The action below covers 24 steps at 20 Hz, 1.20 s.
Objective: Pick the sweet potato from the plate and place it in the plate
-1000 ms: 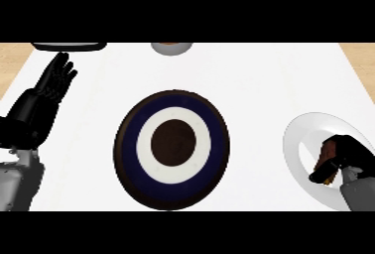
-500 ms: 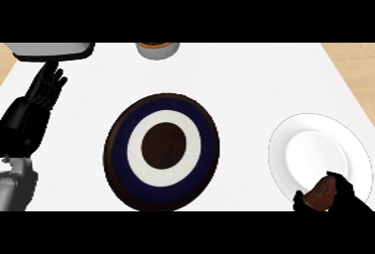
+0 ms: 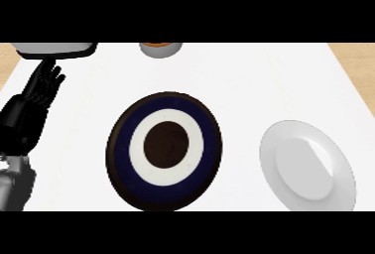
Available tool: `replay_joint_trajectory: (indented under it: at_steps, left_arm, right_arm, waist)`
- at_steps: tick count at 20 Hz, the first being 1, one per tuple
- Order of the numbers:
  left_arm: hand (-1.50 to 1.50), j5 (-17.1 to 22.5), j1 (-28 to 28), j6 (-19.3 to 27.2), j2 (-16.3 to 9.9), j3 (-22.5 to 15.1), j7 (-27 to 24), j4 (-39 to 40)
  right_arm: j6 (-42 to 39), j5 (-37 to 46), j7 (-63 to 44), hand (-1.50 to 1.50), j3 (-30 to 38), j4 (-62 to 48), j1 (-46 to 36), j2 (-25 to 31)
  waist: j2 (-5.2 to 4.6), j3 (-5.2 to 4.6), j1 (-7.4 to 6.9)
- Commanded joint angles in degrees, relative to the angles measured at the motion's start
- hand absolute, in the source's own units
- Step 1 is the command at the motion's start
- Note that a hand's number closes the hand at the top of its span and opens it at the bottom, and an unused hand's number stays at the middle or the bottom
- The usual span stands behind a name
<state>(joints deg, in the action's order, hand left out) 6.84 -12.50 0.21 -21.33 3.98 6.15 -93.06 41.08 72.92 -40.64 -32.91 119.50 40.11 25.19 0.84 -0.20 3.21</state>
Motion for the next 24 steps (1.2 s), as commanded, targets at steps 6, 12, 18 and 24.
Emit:
replay_joint_trajectory:
  at_steps: [6,12,18,24]
  left_arm:
    - [0.00,-1.8,-1.9,0.0,2.5,-2.5,-1.0,2.5]
    - [0.00,-1.9,-3.9,-0.8,2.1,-2.5,1.6,-0.3]
    - [0.00,-0.7,-5.0,-1.8,2.2,-2.0,1.3,1.3]
    - [0.00,-1.2,-6.5,-1.4,2.9,-2.7,2.3,1.6]
  right_arm:
    - [5.9,17.6,6.9,1.50,-20.6,11.7,7.5,-7.6]
    - [-12.2,27.3,3.9,1.50,-26.9,13.1,-0.8,-22.2]
    - [-16.1,22.4,3.3,1.50,-26.6,11.8,-8.5,-24.6]
    - [-17.3,18.4,1.4,1.50,-25.5,9.2,-11.6,-24.5]
  waist:
    - [-0.54,0.10,-1.45]
    - [-0.92,0.09,-2.99]
    - [-1.58,0.12,-4.56]
    - [-1.84,0.21,-5.40]
